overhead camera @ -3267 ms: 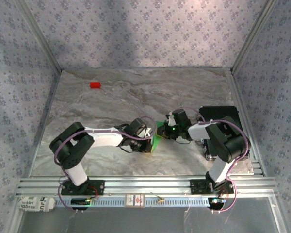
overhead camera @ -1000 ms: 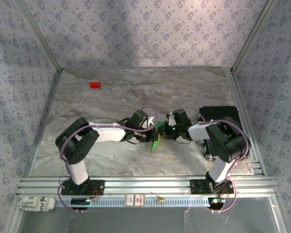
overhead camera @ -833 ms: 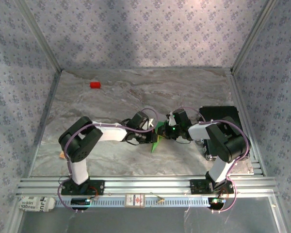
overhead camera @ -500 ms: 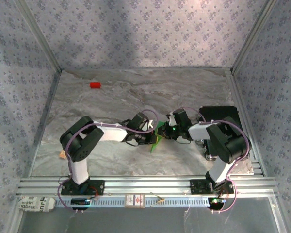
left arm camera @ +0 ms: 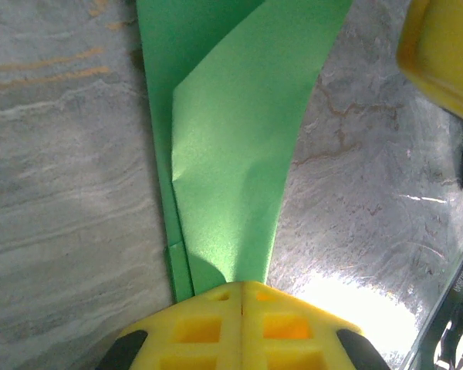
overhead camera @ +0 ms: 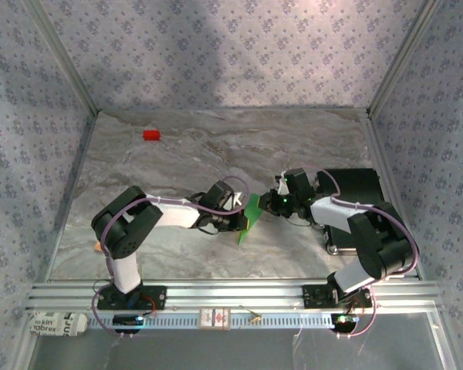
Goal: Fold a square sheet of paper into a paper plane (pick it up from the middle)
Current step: Fold the wing for the fifth time at the center of the table.
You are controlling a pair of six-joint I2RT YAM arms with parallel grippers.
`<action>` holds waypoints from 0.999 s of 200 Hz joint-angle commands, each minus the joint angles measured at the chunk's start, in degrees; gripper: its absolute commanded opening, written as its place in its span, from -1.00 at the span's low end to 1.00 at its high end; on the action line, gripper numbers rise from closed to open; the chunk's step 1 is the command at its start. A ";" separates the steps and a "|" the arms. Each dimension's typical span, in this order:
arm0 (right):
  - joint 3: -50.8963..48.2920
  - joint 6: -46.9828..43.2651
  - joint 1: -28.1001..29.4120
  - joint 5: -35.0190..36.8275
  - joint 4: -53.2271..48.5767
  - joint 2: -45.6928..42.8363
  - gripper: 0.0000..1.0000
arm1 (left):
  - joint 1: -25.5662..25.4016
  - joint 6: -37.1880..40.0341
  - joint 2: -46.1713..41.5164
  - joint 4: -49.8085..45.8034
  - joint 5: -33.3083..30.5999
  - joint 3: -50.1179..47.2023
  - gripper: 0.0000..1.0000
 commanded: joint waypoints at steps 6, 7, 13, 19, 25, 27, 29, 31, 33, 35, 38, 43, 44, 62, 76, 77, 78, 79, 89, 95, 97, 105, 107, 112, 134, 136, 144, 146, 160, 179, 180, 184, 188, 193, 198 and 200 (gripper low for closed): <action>0.86 0.08 2.30 0.20 0.07 1.80 -0.75 | -0.24 0.58 1.15 -6.66 -1.63 -2.09 -1.00; 0.95 0.12 2.41 0.25 0.07 1.85 -0.75 | -0.21 0.54 1.15 -6.66 -1.63 -2.04 -1.00; 1.35 0.36 2.85 0.67 0.23 2.49 -0.75 | -0.22 0.44 1.15 -6.62 -1.66 -2.08 -1.00; 1.79 0.79 3.35 1.19 0.34 3.00 -0.75 | -0.26 0.36 1.14 -6.51 -1.72 -2.00 -1.00; 2.19 1.24 3.84 1.76 0.54 3.65 -0.75 | -0.23 0.17 1.15 -6.41 -1.72 -2.02 -1.00; 2.31 1.35 4.01 1.90 0.65 3.83 -0.75 | -0.19 0.13 1.16 -6.40 -1.72 -2.07 -1.00; 2.43 1.50 4.14 2.06 0.72 4.14 -0.75 | -0.18 0.13 1.16 -6.34 -1.72 -2.02 -1.00; 2.62 1.50 4.33 2.24 0.72 4.33 -0.75 | -0.18 0.04 1.16 -6.34 -1.72 -2.00 -1.00; 2.82 1.56 4.53 2.46 0.61 4.57 -0.75 | -0.20 0.06 1.22 -6.32 -1.70 -2.00 -1.00; 3.06 1.62 4.71 2.64 0.40 4.79 -0.75 | -0.20 0.06 1.24 -6.31 -1.65 -2.00 -1.00; 3.48 1.60 4.97 3.19 -0.27 5.11 -0.75 | -0.22 0.06 1.24 -6.31 -1.71 -2.02 -1.00; 4.28 1.49 5.31 4.52 -1.73 5.60 -0.75 | -0.21 -0.10 1.27 -6.31 -1.72 -1.93 -1.00; 4.42 1.48 5.36 4.92 -2.19 5.68 -0.75 | -0.19 -0.11 1.30 -6.36 -1.72 -1.92 -1.00; 5.26 2.41 5.63 9.05 -5.35 7.57 -0.76 | -0.21 -0.24 1.31 -6.30 -1.72 -2.00 -1.00; 4.34 3.63 5.38 10.76 -4.99 8.33 -0.76 | -0.19 -0.27 1.37 -6.49 -1.72 -2.13 -1.00; 4.27 3.74 5.35 10.80 -5.01 8.37 -0.76 | -0.23 -0.28 1.40 -6.53 -1.68 -2.15 -1.00; 4.24 3.79 5.34 10.96 -5.02 8.43 -0.76 | -0.20 -0.28 1.41 -6.60 -1.65 -2.16 -1.00; 4.18 3.90 5.29 11.08 -5.02 8.42 -0.76 | -0.19 -0.29 1.41 -6.63 -1.64 -2.12 -1.00; 3.55 4.62 4.71 12.05 -5.16 8.58 -0.76 | -0.22 -0.05 1.66 -6.80 -1.50 -2.22 -1.00; 3.14 4.87 4.19 12.10 -4.75 8.53 -0.76 | -0.21 0.06 1.89 -6.92 -1.26 -2.28 -1.00; 3.08 4.98 4.01 11.91 -4.45 8.50 -0.76 | -0.25 0.11 1.93 -6.97 -1.17 -2.29 -1.00; 2.65 5.31 3.17 11.30 -3.67 8.51 -0.76 | -0.21 0.30 2.35 -7.18 -0.78 -2.33 -1.00; 2.58 5.31 3.03 11.16 -3.59 8.56 -0.76 | -0.25 0.39 2.49 -7.23 -0.72 -2.28 -1.00; 2.59 5.37 2.55 10.88 -3.41 8.46 -0.76 | -0.31 0.39 2.71 -7.36 -0.54 -2.28 -1.00; 2.58 5.41 0.93 9.67 -2.75 8.21 -0.76 | -0.65 0.65 3.73 -7.87 0.01 -2.36 -1.00; 2.65 5.42 0.82 9.50 -2.74 8.18 -0.76 | -0.63 0.67 3.82 -7.89 0.10 -2.31 -1.00; 2.75 5.42 0.24 8.98 -2.53 8.08 -0.75 | -0.84 0.68 4.23 -8.06 0.23 -2.27 -1.00; 2.65 5.42 0.12 8.91 -2.47 8.08 -0.75 | -0.92 0.63 4.34 -8.07 0.28 -2.26 -1.00; 2.75 5.42 -0.67 8.79 -2.61 7.84 -0.75 | -1.21 0.63 4.91 -8.16 0.48 -2.30 -1.00; 2.92 5.60 -1.82 9.28 -3.20 7.85 -0.75 | -1.81 0.46 5.24 -8.25 0.48 -2.39 -1.00; 2.94 5.60 -1.89 9.36 -3.32 7.86 -0.75 | -1.79 0.44 5.26 -8.20 0.48 -2.42 -1.00; 2.89 5.78 -2.13 9.57 -3.56 7.87 -0.76 | -1.89 0.42 5.36 -8.18 0.48 -2.44 -1.00; 2.89 5.92 -2.40 9.97 -3.77 7.85 -0.75 | -1.92 0.42 5.37 -8.15 0.52 -2.44 -1.00; 2.95 6.22 -2.74 10.31 -4.21 7.85 -0.75 | -2.00 0.33 5.44 -8.16 0.48 -2.56 -1.00; 2.89 6.40 -2.89 10.61 -4.38 7.83 -0.76 | -2.03 0.25 5.46 -8.08 0.48 -2.61 -1.00; 2.91 6.46 -2.97 10.66 -4.40 7.78 -0.75 | -2.07 0.24 5.46 -8.01 0.48 -2.64 -1.00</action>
